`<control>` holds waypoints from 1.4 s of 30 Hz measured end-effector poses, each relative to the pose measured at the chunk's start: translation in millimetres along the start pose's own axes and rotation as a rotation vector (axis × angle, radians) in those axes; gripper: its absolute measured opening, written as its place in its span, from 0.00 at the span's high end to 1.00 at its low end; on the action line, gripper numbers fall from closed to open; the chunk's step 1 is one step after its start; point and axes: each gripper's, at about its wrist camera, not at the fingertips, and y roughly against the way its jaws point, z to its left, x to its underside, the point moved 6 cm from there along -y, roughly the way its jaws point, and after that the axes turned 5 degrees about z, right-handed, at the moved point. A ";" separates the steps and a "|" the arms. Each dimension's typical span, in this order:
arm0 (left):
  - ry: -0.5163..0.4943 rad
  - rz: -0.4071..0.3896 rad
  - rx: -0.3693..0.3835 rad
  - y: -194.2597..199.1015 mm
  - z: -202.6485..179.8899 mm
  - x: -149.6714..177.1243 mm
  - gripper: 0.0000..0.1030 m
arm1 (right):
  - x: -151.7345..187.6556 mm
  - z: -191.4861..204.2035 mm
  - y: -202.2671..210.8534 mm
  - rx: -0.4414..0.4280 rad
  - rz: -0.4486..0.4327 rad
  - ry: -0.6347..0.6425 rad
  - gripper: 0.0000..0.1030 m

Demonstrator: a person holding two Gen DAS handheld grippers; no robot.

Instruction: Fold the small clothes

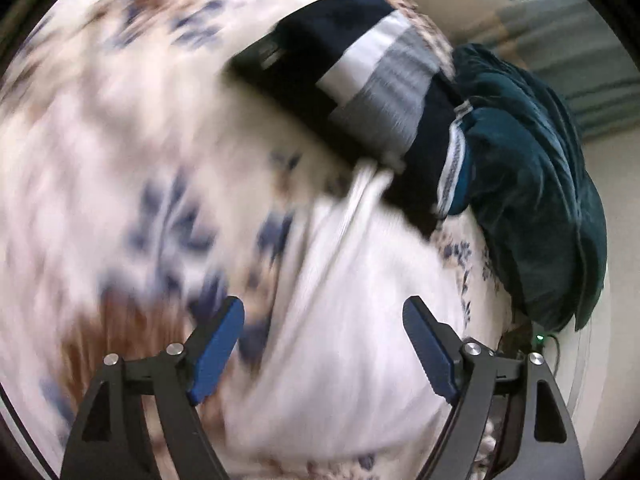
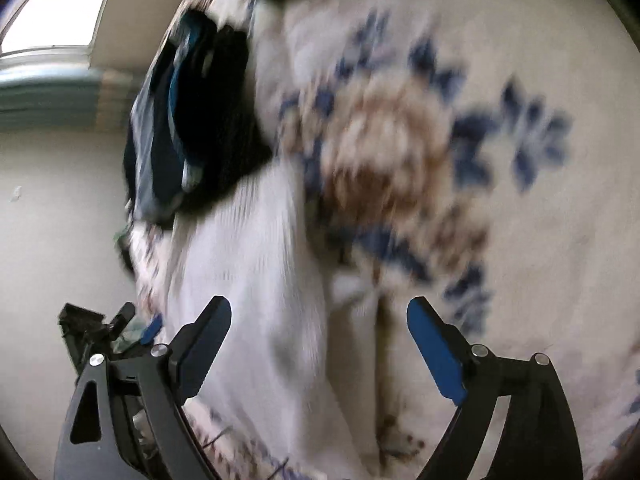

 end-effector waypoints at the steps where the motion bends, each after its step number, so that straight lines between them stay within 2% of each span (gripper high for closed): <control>1: 0.031 -0.009 -0.017 2.1 4.5 16.4 0.22 | 6.4 -0.9 -9.1 -0.029 0.031 0.006 0.11; 2: 0.058 -0.013 -0.037 3.1 9.8 31.7 0.22 | 15.3 -1.5 -21.8 -0.076 0.070 0.008 0.10; 4: 0.088 -0.029 -0.069 -0.8 12.7 55.9 0.22 | 28.1 -3.2 -44.7 -0.094 0.126 0.015 0.08; 8: 0.141 0.012 -0.092 -9.8 30.1 84.7 0.22 | 33.6 -4.1 -60.1 -0.131 0.105 -0.002 0.10; 9: 0.159 0.016 -0.083 -9.4 32.6 88.5 0.22 | 34.0 -3.7 -60.7 -0.151 0.085 -0.014 0.35; 10: 0.175 0.016 -0.076 -6.2 37.8 93.4 0.22 | 37.0 -1.7 -62.5 -0.156 0.069 -0.028 0.49; 11: 0.179 0.013 -0.078 -2.6 40.7 94.1 0.22 | 40.6 0.5 -62.0 -0.151 0.056 -0.028 0.52; 12: 0.174 0.007 -0.082 2.0 43.1 94.0 0.22 | 45.6 4.0 -59.7 -0.138 0.036 -0.019 0.60; 13: 0.162 0.000 -0.090 8.6 45.4 95.4 0.22 | 51.8 7.4 -55.3 -0.118 0.007 -0.025 0.63; 15: 0.143 -0.019 -0.115 20.7 49.9 93.7 0.22 | 72.0 9.5 -44.4 -0.144 -0.059 -0.114 0.65; 19: 0.138 -0.072 -0.125 49.4 59.3 79.4 0.22 | 141.5 8.6 -32.4 -0.197 -0.156 -0.340 0.66; 20: 0.127 -0.089 -0.124 58.1 58.0 73.4 0.22 | 167.7 9.2 -33.7 -0.216 -0.172 -0.411 0.66; 23: 0.084 -0.128 -0.116 75.5 51.5 61.4 0.22 | 224.1 19.8 -49.7 -0.261 -0.159 -0.519 0.63; 24: 0.069 -0.128 -0.117 78.0 48.9 60.7 0.22 | 238.1 25.7 -60.5 -0.265 -0.124 -0.523 0.58; 27: 0.051 -0.108 -0.102 71.8 45.0 68.3 0.22 | 259.0 33.4 -79.1 -0.121 -0.033 -0.473 0.37; 28: 0.051 -0.090 -0.095 67.5 45.4 76.6 0.22 | 262.8 35.8 -77.5 -0.051 -0.025 -0.425 0.37; 30: 0.068 -0.045 -0.067 48.6 43.7 89.3 0.22 | 264.9 37.9 -69.1 0.012 -0.021 -0.356 0.37; 33: 0.101 0.027 -0.027 15.3 44.9 113.4 0.22 | 259.7 35.8 -42.3 0.052 -0.056 -0.298 0.30; 35: 0.139 0.072 0.011 -12.6 47.2 127.3 0.22 | 239.6 28.1 -16.9 0.049 -0.125 -0.292 0.25; 37: 0.167 0.108 0.062 -34.2 48.6 136.7 0.22 | 217.4 13.7 -4.1 0.047 -0.155 -0.298 0.21; 38: 0.177 0.124 0.068 -44.4 50.6 140.7 0.22 | 204.1 1.8 1.0 0.043 -0.152 -0.307 0.21; 40: 0.195 0.106 0.097 -49.7 52.7 142.6 0.21 | 173.6 -18.4 2.3 0.004 -0.125 -0.329 0.14; 42: 0.216 0.093 0.113 -49.6 54.6 142.3 0.21 | 151.6 -37.7 -3.2 -0.035 -0.088 -0.335 0.13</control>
